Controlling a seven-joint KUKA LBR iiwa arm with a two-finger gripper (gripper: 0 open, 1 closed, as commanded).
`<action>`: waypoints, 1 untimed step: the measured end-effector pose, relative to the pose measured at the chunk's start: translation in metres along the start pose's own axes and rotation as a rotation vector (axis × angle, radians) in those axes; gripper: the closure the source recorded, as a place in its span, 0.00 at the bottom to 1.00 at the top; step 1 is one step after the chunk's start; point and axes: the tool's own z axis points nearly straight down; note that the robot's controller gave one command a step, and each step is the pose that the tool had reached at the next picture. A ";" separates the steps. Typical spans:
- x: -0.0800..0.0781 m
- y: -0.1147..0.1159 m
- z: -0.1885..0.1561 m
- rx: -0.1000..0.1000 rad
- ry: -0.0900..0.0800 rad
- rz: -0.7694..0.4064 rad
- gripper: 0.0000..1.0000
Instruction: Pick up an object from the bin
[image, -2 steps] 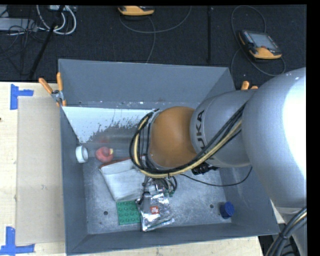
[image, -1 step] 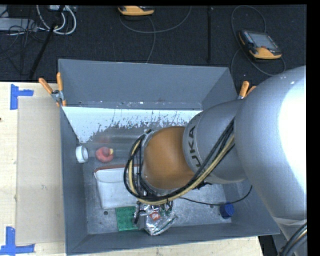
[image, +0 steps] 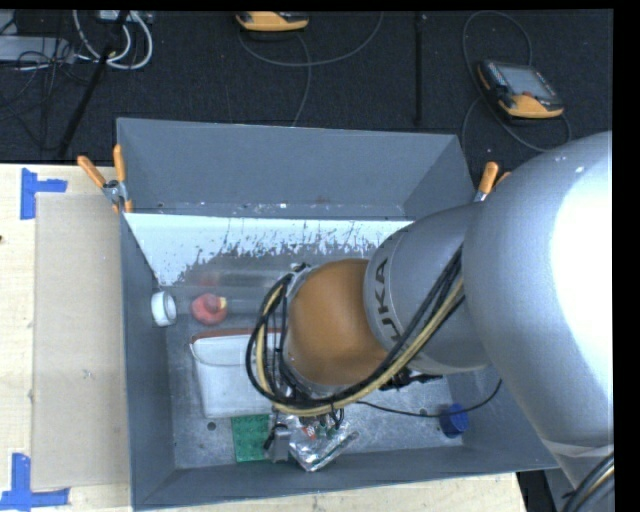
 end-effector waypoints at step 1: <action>-0.002 0.000 -0.004 -0.001 -0.005 0.003 1.00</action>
Offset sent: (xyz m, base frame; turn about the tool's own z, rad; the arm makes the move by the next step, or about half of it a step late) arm 0.0000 0.0000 0.0000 0.0000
